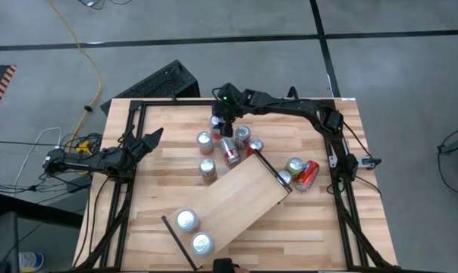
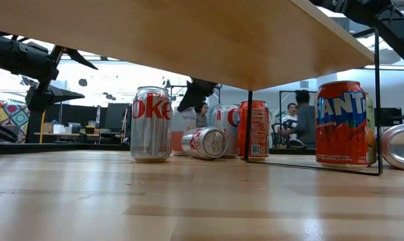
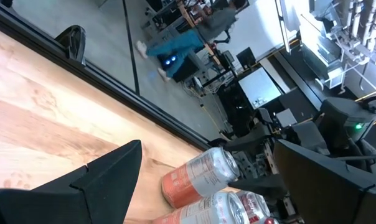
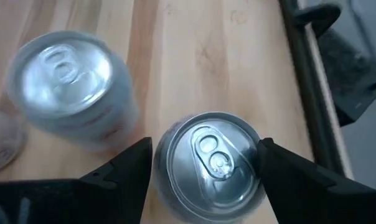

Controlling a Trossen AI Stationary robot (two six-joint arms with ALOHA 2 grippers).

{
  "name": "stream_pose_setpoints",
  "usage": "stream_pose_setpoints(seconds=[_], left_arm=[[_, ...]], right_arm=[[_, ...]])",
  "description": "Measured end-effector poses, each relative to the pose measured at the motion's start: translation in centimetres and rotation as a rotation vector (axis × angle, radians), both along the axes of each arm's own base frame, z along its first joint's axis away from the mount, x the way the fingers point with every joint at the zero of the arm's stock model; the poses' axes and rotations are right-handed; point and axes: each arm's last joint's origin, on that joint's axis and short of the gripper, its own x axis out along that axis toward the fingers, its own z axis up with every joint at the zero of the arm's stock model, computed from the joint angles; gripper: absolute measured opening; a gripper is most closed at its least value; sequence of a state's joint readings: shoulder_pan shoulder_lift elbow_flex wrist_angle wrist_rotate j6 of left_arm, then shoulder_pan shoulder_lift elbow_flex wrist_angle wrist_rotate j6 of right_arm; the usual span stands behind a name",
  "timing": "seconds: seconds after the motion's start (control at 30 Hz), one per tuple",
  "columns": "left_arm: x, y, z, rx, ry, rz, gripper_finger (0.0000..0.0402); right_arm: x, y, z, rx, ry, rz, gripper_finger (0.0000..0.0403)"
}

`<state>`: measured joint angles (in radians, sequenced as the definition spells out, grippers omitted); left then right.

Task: Place canned beverage on shelf
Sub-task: Put the orange white soda can on the shelf

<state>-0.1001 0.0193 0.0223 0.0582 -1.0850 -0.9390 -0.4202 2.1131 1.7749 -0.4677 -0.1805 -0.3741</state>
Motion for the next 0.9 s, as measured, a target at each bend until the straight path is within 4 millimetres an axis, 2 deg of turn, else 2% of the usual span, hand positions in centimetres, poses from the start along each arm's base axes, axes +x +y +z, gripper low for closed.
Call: stream_pose_setpoints(seconds=[0.4,0.7,0.9], left_arm=[[0.0,0.0,-0.1,0.001,0.013,-0.002,0.0351],[0.0,0.0,-0.2,0.003,0.025,-0.002,0.0351],[0.0,0.0,-0.2,0.003,0.026,0.002,0.0351]], right_arm=[[0.4,0.0,2.6,-0.057,-0.026,0.038,0.0286],[0.1,-0.1,2.1,-0.076,0.025,0.063,0.0342],[0.1,-0.3,2.2,-0.073,0.017,0.044,0.0344]])
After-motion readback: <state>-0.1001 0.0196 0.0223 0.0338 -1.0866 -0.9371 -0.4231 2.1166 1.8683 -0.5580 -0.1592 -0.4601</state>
